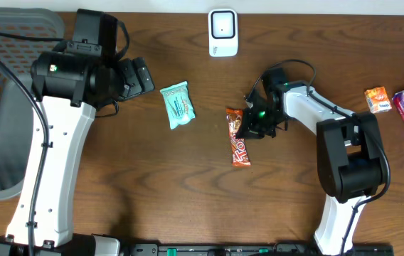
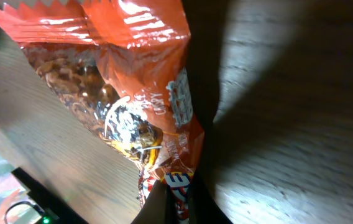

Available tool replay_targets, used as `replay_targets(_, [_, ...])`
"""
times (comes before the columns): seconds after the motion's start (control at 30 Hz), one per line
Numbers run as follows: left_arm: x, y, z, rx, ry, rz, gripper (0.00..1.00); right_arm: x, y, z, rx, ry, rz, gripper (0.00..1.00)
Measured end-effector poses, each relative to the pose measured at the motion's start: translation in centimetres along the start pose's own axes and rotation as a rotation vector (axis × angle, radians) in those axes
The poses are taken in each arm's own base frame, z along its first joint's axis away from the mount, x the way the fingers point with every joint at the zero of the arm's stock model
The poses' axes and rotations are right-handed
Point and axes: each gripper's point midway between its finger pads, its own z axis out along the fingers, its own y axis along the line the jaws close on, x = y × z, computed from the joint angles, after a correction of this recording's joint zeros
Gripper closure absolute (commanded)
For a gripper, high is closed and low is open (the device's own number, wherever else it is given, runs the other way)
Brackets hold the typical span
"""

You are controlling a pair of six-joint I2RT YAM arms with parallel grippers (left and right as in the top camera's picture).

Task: Scan the item barcode

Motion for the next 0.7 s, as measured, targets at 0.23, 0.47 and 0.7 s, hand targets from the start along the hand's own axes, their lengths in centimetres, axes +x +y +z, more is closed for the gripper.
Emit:
replay_targets(0.23, [0.0,0.0,0.0,0.0,0.0,0.0,0.02,-1.7,1.7,-1.1,-0.07,-0.034,-0.014,0.99])
replay_targets(0.47, [0.0,0.0,0.0,0.0,0.0,0.0,0.02,-10.3,7.3,-8.8,-0.201,-0.306,-0.138,0.99])
replay_targets(0.7, [0.0,0.0,0.0,0.0,0.0,0.0,0.02,-17.4,12.5,-15.5,-0.306,-0.653,-0.267,0.99])
